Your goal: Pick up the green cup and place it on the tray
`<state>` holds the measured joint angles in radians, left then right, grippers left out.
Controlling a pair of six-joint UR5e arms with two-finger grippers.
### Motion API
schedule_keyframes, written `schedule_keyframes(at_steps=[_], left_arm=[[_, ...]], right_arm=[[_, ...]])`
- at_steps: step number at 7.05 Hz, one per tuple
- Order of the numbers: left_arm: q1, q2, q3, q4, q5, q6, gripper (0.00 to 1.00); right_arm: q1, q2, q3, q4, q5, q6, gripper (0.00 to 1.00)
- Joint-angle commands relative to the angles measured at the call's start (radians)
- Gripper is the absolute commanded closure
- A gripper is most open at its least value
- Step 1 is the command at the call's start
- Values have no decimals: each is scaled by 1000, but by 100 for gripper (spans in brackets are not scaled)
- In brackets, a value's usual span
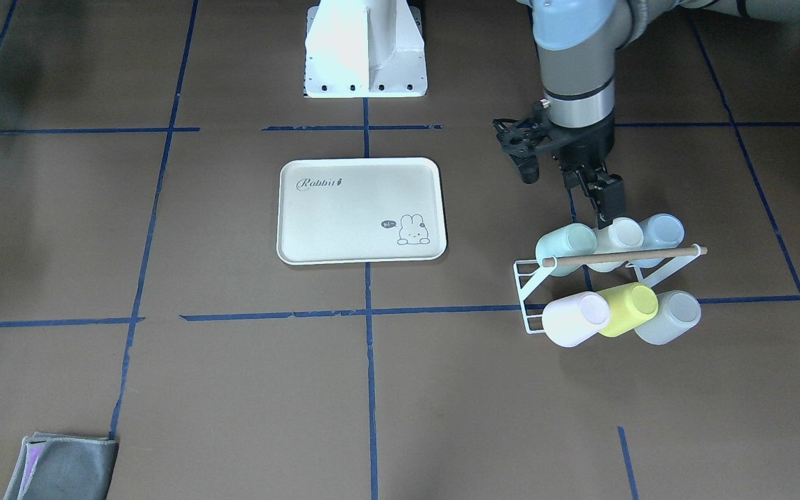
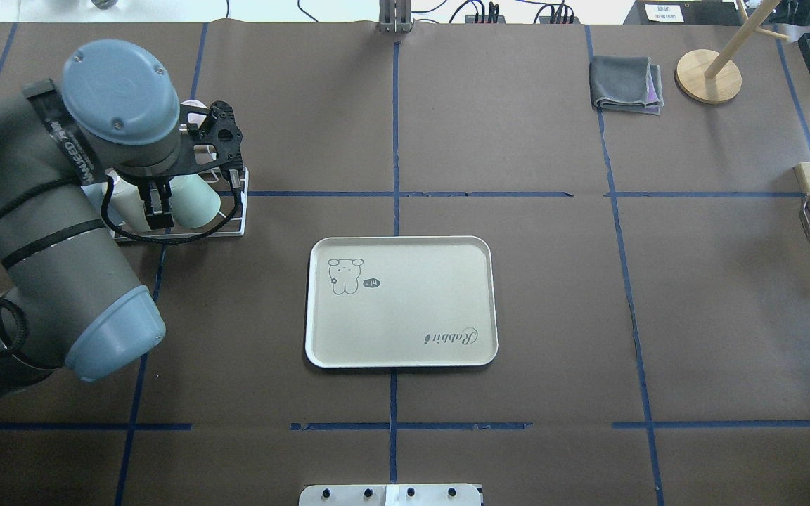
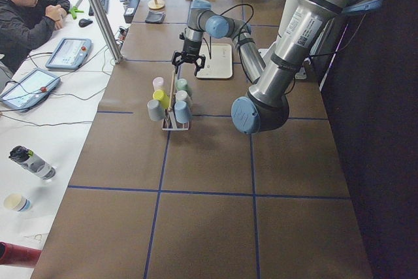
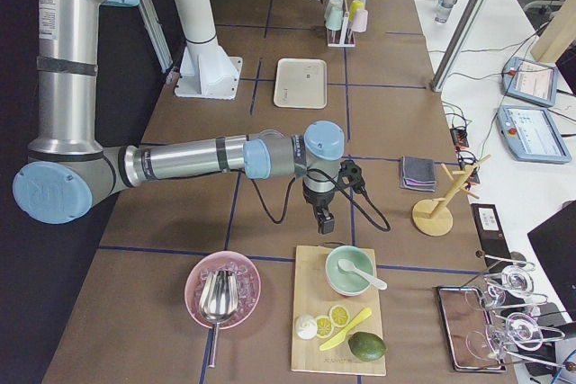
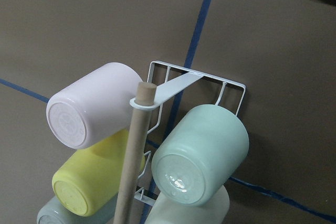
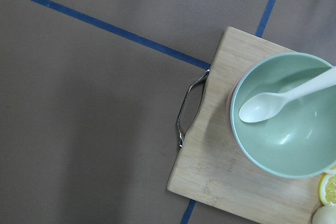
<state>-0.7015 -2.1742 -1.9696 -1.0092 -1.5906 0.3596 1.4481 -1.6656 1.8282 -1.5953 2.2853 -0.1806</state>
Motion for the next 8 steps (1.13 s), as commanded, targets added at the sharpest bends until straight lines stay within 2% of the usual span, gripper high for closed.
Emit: schedule_keyframes(at_steps=[1,2,3,4,5,6,8], left_arm=[[28,-138,26,220,32,51,0],[34,-183,90,248,35,51,0],[42,-231,194,253,144,53,0],[63,-268,272,270,188,55,0],[76,-279,316,273,199,56,0],[121,-280,345,299,274,56,0],[151,-280,377,358,345,56,0]], right_arm=[[0,0,-1,0,0,1,1],[0,0,-3,0,0,0,1],[0,0,-6,0,0,0,1],[0,-2,-6,2,2,1,1],[0,-2,-6,2,3,3,1],[0,-2,-6,2,3,3,1],[0,-2,-6,2,3,3,1]])
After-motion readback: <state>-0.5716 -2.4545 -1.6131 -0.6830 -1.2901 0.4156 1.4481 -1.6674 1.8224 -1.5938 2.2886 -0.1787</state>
